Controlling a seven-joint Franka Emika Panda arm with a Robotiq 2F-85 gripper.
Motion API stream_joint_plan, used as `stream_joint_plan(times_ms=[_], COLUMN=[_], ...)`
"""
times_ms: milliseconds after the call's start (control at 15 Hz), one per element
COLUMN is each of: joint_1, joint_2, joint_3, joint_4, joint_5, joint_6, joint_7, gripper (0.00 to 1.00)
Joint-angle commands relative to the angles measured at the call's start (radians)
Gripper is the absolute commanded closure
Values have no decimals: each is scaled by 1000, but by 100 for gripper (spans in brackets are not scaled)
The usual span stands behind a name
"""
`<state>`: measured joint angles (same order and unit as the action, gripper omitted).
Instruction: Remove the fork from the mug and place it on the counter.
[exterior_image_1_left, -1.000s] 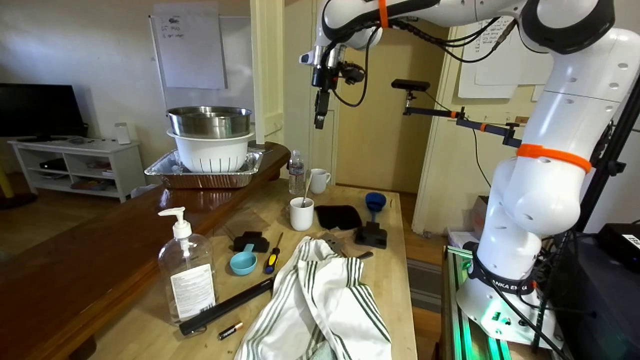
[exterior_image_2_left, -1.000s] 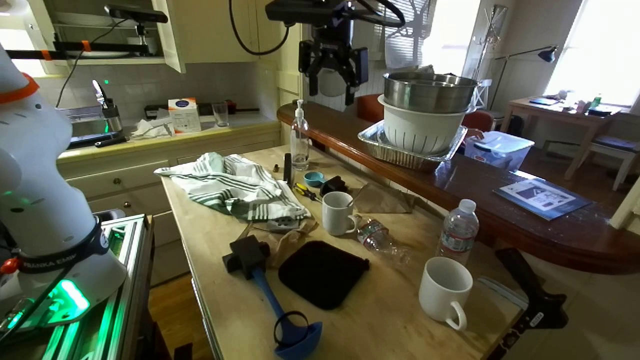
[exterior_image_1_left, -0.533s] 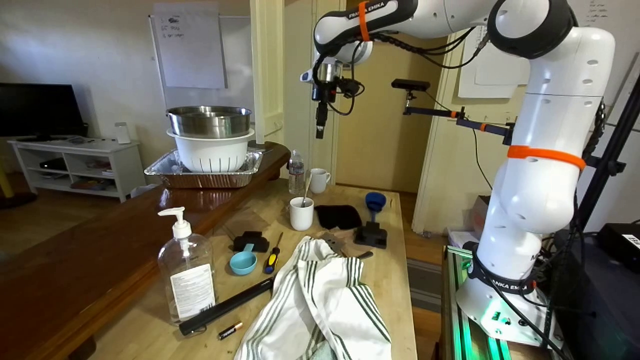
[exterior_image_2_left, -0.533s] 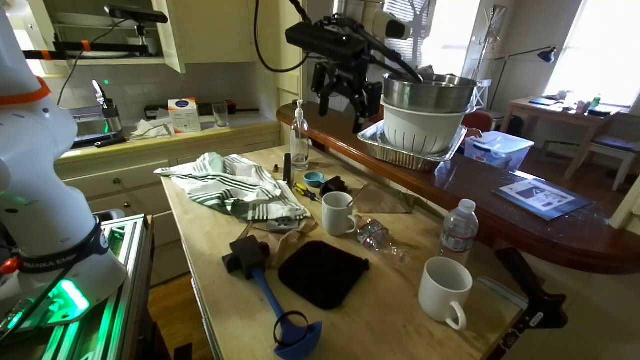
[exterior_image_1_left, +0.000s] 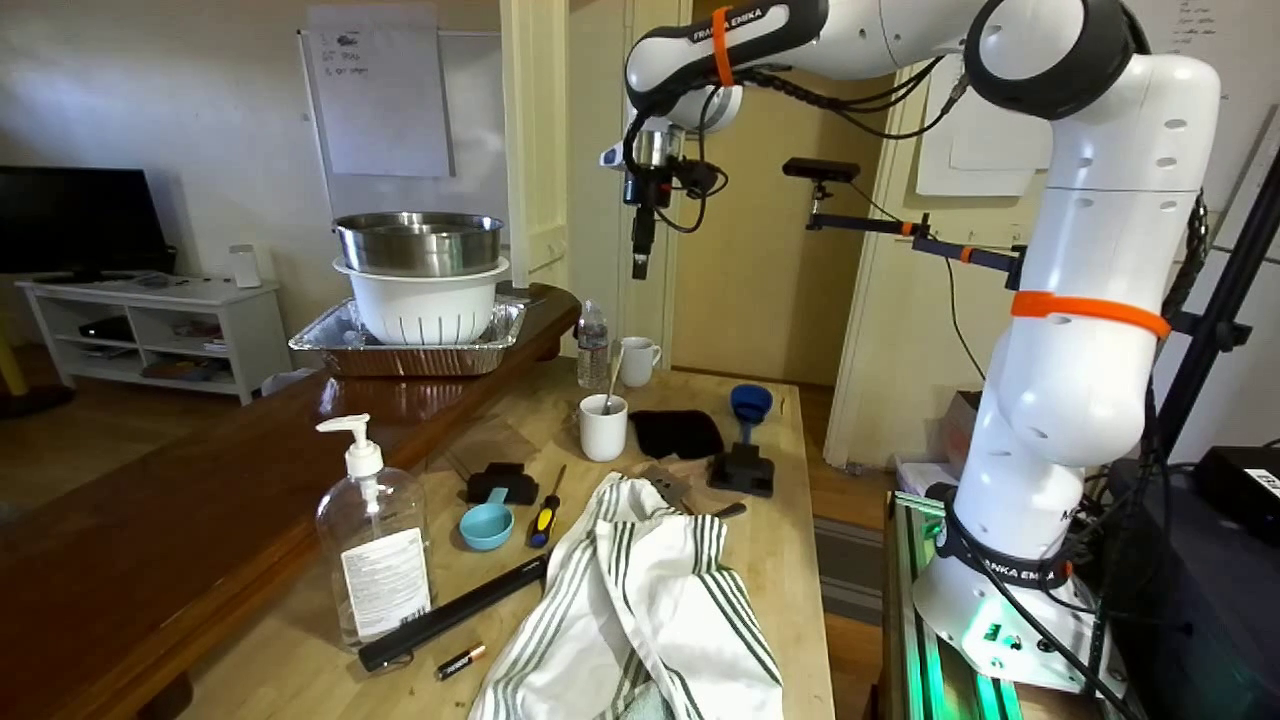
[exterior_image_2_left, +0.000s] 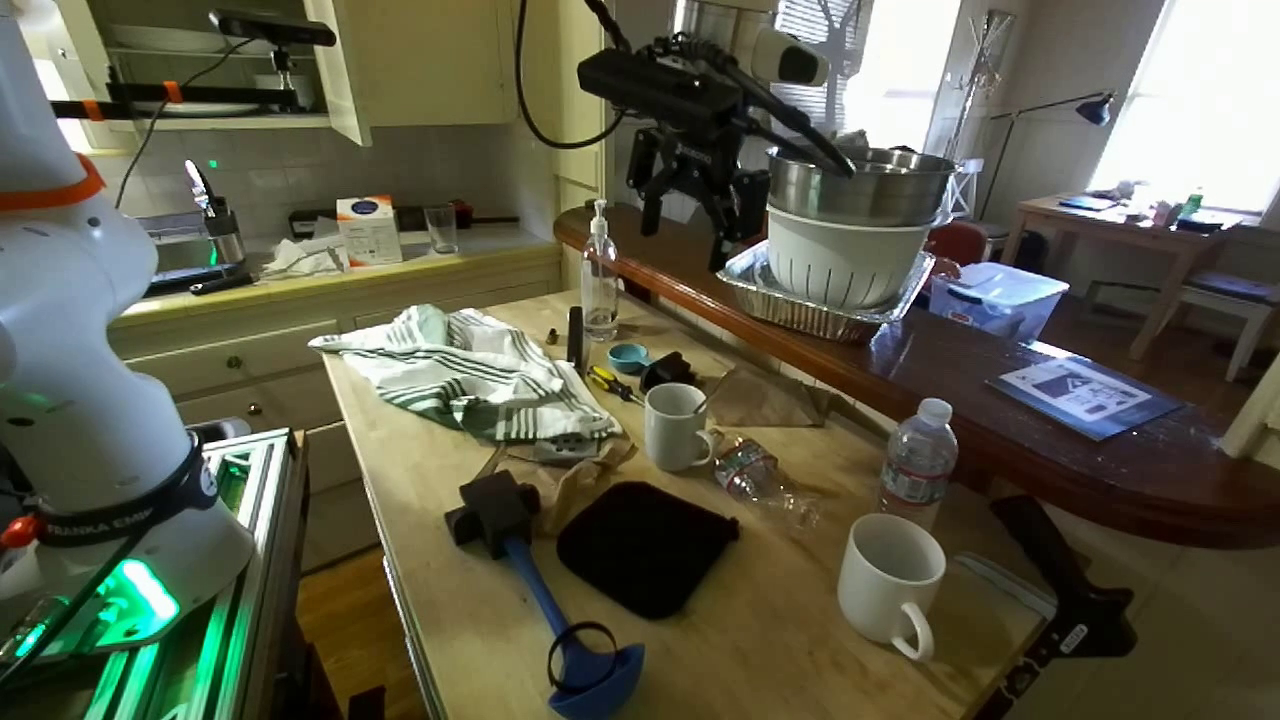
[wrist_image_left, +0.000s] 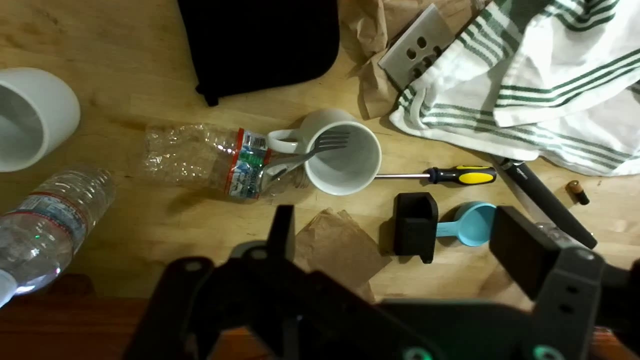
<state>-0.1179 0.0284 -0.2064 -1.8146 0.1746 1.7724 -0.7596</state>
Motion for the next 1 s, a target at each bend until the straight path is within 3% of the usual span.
stream_joint_plan(times_ms=[0, 400, 933], joint_1=[-40, -85, -121], joint_2=[37, 114, 220], joint_3=[8, 9, 43], joint_4=[9, 25, 27], joint_5=[38, 83, 215], joint_6=[27, 81, 180], joint_7=[-61, -93, -29], gripper=[0, 0, 0])
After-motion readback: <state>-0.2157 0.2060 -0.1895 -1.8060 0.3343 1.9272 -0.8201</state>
